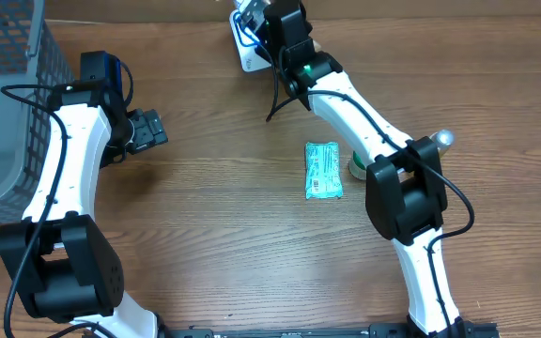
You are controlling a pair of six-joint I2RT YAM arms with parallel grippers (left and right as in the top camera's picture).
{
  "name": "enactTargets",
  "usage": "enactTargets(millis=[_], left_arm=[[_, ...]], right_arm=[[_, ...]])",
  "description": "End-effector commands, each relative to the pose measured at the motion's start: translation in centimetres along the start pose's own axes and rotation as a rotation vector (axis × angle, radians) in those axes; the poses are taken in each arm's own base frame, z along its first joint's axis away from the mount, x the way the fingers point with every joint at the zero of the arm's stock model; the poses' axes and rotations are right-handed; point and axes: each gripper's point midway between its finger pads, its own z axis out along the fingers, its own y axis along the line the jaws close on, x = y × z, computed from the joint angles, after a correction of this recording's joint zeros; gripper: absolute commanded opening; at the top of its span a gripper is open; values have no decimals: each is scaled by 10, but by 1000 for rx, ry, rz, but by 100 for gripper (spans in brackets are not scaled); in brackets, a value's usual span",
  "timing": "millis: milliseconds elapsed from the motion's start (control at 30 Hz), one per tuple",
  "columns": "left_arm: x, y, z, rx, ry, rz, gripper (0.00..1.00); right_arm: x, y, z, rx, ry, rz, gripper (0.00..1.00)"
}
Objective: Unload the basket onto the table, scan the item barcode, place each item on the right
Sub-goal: 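Lift the pouch to the white scanner with the right gripper, then lower the pouch onto the table centre with the right gripper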
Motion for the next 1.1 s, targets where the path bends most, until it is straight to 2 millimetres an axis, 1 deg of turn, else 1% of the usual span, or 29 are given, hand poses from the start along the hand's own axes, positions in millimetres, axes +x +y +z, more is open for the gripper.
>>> enactTargets(millis=[0,100,233,400,533,633,767,833,900,967,1000,1067], left_arm=[[-7,-1,-6,-3,-27,-2,100],[-7,-1,-6,-3,-27,-2,100],[-7,-1,-6,-3,-27,-3,99],[-7,-1,-6,-3,-27,-2,100],[-7,0,-6,-3,-26,-2,100],[-7,0,-6,-3,-27,-3,100],[-7,-1,-6,-3,-27,-2,100],[-7,0,-6,-3,-27,-2,100],[-7,0,-6,-3,-27,-2,99],[-7,0,-6,-3,-27,-3,100],[-7,-1,-6,-3,-27,-2,100],[-7,-1,-6,-3,-27,-2,100]], right_arm=[[1,26,2,-82,-1,-31,8],[5,37,-1,-118,22,-45,8],[9,45,-2,-141,44,-53,8],[9,44,-2,-138,43,-52,8],[0,36,-6,-119,23,-44,8],[-20,21,-18,-89,-25,40,8],[-50,-9,-45,-45,-97,161,8],[-58,-22,-59,-35,-111,216,7],[-57,-34,-73,-38,-96,296,7],[-50,-38,-86,-64,-49,397,7],[-43,-35,-91,-89,-17,438,7],[-28,-19,-101,-192,59,488,7]])
